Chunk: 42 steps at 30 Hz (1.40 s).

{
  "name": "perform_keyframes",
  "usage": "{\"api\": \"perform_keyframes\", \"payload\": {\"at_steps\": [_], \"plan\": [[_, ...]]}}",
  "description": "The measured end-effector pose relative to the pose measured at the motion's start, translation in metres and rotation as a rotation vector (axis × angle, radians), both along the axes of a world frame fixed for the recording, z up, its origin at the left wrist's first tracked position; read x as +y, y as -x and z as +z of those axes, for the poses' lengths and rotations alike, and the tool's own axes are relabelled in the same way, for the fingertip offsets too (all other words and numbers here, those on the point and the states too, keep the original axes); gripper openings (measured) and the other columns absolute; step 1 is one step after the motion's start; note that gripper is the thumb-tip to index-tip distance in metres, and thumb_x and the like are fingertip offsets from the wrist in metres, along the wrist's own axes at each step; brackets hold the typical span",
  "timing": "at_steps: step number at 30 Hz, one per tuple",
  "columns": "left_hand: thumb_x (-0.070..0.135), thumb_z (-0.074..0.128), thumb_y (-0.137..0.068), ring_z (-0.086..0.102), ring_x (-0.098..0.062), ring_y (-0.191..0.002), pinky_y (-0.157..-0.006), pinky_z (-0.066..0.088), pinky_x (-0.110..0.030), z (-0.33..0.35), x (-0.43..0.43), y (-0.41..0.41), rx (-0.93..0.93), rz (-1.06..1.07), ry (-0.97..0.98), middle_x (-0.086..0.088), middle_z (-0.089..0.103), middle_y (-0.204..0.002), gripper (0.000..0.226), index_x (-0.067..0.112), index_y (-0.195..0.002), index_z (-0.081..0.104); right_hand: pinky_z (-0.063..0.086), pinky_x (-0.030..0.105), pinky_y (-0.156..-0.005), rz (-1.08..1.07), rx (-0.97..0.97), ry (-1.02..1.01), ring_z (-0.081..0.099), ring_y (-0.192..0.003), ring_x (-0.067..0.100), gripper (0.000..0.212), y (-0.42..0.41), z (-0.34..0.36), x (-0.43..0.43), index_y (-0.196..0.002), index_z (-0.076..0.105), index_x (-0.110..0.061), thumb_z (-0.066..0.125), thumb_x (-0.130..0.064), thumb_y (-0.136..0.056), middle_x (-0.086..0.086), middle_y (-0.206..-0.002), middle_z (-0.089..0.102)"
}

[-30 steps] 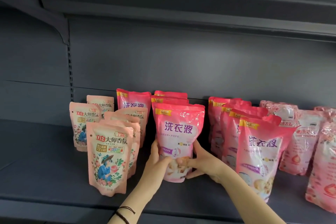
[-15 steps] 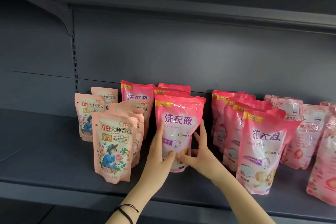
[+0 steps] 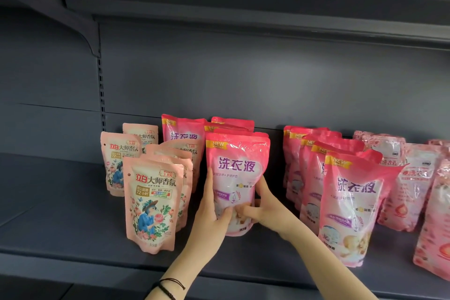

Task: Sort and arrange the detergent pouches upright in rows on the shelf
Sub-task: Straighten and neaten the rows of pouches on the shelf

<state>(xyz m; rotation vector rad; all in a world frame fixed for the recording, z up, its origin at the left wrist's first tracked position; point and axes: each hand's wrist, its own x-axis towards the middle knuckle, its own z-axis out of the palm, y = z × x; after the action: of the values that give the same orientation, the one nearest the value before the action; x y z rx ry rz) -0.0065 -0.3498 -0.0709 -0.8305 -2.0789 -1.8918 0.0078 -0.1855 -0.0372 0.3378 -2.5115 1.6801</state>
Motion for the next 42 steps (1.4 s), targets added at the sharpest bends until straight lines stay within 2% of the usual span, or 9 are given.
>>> {"api": "perform_keyframes", "payload": {"at_steps": [9,15,19,21,23,27,31,35,42], "plan": [[0.011,0.057,-0.093,0.043,0.016,-0.115,-0.094,0.045,-0.018,-0.006,0.001,0.011,-0.155,-0.045,-0.002,0.04,0.029,-0.127,0.093,0.065,-0.13,-0.009,0.057,0.034,-0.089,-0.062,0.081,0.062,0.062,-0.112,0.006,0.079,-0.008,-0.004,0.005,-0.14,0.01,-0.062,0.065,-0.04,-0.088,-0.029,-0.129,0.05],[0.013,0.056,-0.094,0.049,0.017,-0.108,-0.078,0.045,-0.004,0.006,0.003,0.007,-0.17,-0.063,0.113,0.026,0.038,-0.133,0.089,0.063,-0.128,-0.01,0.059,0.032,-0.082,-0.121,0.048,0.024,0.067,-0.101,0.003,0.05,-0.013,0.005,0.008,-0.14,0.031,-0.044,0.054,-0.036,-0.096,-0.016,-0.127,0.057],[0.026,0.055,-0.095,0.028,0.007,-0.131,-0.095,0.029,0.001,0.022,-0.006,-0.01,-0.175,-0.049,0.361,0.016,0.012,-0.153,0.096,0.041,-0.139,-0.028,0.058,0.029,-0.078,-0.263,0.031,-0.463,0.068,-0.089,0.01,0.031,-0.025,0.029,0.012,-0.121,0.057,-0.024,0.051,-0.041,-0.096,-0.006,-0.104,0.07],[0.038,0.052,-0.095,0.018,0.023,-0.129,-0.1,0.017,0.001,0.038,-0.019,-0.022,-0.106,-0.047,0.562,0.018,0.007,-0.154,0.089,0.033,-0.148,-0.018,0.056,0.031,-0.076,-0.268,0.057,-0.771,0.068,-0.084,0.016,0.035,-0.031,0.052,0.014,-0.105,0.068,-0.016,0.049,-0.044,-0.096,0.001,-0.093,0.072],[0.04,0.051,-0.094,0.028,0.035,-0.106,-0.086,0.028,0.006,0.065,-0.035,-0.033,-0.024,-0.052,0.743,0.021,0.029,-0.146,0.07,0.034,-0.151,0.011,0.056,0.031,-0.075,-0.211,0.062,-0.97,0.068,-0.081,0.017,0.038,-0.039,0.081,0.01,-0.093,0.071,-0.016,0.049,-0.047,-0.094,-0.001,-0.09,0.071],[0.044,0.051,-0.089,0.056,0.018,-0.081,-0.066,0.044,-0.01,0.138,-0.062,-0.044,0.314,0.068,1.033,0.027,0.065,-0.093,0.024,0.041,-0.111,0.062,0.054,0.034,-0.081,-0.084,0.106,-1.261,0.062,-0.075,0.006,0.036,-0.046,0.144,-0.009,-0.089,0.067,-0.026,0.049,-0.057,-0.09,-0.01,-0.079,0.066],[0.059,0.042,-0.084,0.056,0.003,-0.073,-0.056,0.037,-0.019,0.2,-0.082,-0.021,0.699,0.306,1.359,0.022,0.059,-0.075,0.029,0.036,-0.089,0.059,0.051,0.032,-0.077,0.103,0.166,-1.422,0.057,-0.069,-0.001,0.027,-0.037,0.19,-0.028,-0.081,0.06,-0.032,0.053,-0.057,-0.088,-0.014,-0.076,0.062],[0.06,0.041,-0.088,0.058,-0.006,-0.08,-0.057,0.036,-0.023,0.222,-0.096,0.009,0.726,0.337,1.546,0.02,0.056,-0.078,0.029,0.035,-0.088,0.056,0.055,0.037,-0.08,0.17,0.178,-1.53,0.068,-0.087,0.02,0.031,-0.013,0.208,-0.043,-0.09,0.065,-0.028,0.054,-0.056,-0.088,0.0,-0.095,0.071],[0.062,0.039,-0.085,0.054,0.0,-0.071,-0.054,0.035,-0.024,0.227,-0.121,0.06,0.789,0.345,1.526,0.019,0.057,-0.07,0.031,0.037,-0.088,0.057,0.059,0.04,-0.075,0.144,0.298,-1.435,0.069,-0.065,0.016,0.032,0.037,0.223,-0.07,-0.081,0.067,-0.019,0.057,-0.048,-0.09,-0.003,-0.073,0.07]]}}
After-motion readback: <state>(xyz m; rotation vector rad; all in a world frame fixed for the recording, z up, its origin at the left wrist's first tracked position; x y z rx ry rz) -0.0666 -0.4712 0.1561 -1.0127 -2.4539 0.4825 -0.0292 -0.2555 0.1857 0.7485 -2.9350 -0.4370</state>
